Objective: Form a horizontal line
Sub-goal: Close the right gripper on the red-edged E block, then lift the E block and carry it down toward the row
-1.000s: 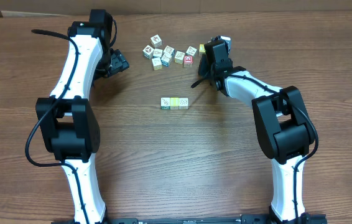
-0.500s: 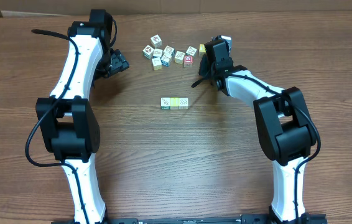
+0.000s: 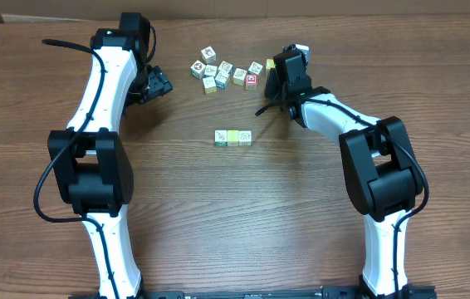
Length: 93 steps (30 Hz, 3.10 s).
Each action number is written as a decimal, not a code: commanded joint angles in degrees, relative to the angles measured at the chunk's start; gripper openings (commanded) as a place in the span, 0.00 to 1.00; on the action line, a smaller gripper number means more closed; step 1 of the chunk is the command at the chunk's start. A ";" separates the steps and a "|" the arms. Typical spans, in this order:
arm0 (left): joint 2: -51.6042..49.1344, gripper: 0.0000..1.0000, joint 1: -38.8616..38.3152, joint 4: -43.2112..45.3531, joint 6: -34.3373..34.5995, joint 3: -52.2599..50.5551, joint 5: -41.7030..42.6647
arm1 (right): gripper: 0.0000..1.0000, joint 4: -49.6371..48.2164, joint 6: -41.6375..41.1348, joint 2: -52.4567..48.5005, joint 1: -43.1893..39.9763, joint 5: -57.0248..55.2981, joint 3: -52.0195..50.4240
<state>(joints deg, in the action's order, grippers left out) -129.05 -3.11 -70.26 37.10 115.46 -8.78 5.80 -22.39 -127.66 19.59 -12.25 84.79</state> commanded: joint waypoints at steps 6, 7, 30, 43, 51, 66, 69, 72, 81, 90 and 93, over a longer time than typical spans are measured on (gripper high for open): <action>-0.59 1.00 -0.17 0.04 -0.50 1.05 -0.24 | 0.47 -1.27 0.37 0.00 0.26 -0.13 0.02; -0.59 1.00 -0.17 0.04 -0.50 1.05 -0.24 | 0.47 -1.29 0.37 0.00 0.26 -0.13 0.02; -0.59 1.00 -0.17 0.04 -0.50 1.05 -0.24 | 0.37 -0.50 0.35 1.22 0.26 -0.09 0.04; -0.59 1.00 -0.17 0.04 -0.50 1.05 -0.24 | 0.43 0.09 0.35 -0.11 0.26 -0.11 0.02; -0.59 1.00 -0.17 0.04 -0.50 1.05 -0.24 | 0.28 -0.13 0.35 -0.09 0.26 -0.11 0.04; -0.59 1.00 -0.17 0.04 -0.50 1.05 -0.24 | 0.27 2.93 0.35 4.85 0.26 -0.09 0.04; -0.59 1.00 -0.17 0.04 -0.50 1.05 -0.24 | 0.27 4.22 0.35 6.23 0.26 -0.11 0.04; -0.59 1.00 -0.17 0.04 -0.50 1.05 -0.24 | 0.28 5.20 0.35 7.52 0.26 -0.11 0.04; -0.59 1.00 -0.17 0.02 -0.50 1.05 -0.24 | 0.28 10.97 0.33 12.61 0.33 -0.04 0.04; -0.59 1.00 -0.17 0.04 -0.50 1.05 -0.24 | 0.28 20.57 0.31 21.46 0.31 9.75 0.04; -0.59 1.00 -0.17 0.04 -0.50 1.05 -0.24 | 0.28 24.06 0.31 22.51 0.31 15.78 0.04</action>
<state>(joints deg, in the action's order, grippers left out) -129.05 -3.11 -70.26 37.08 115.46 -8.78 28.47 -22.24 -107.24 19.59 -3.53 84.79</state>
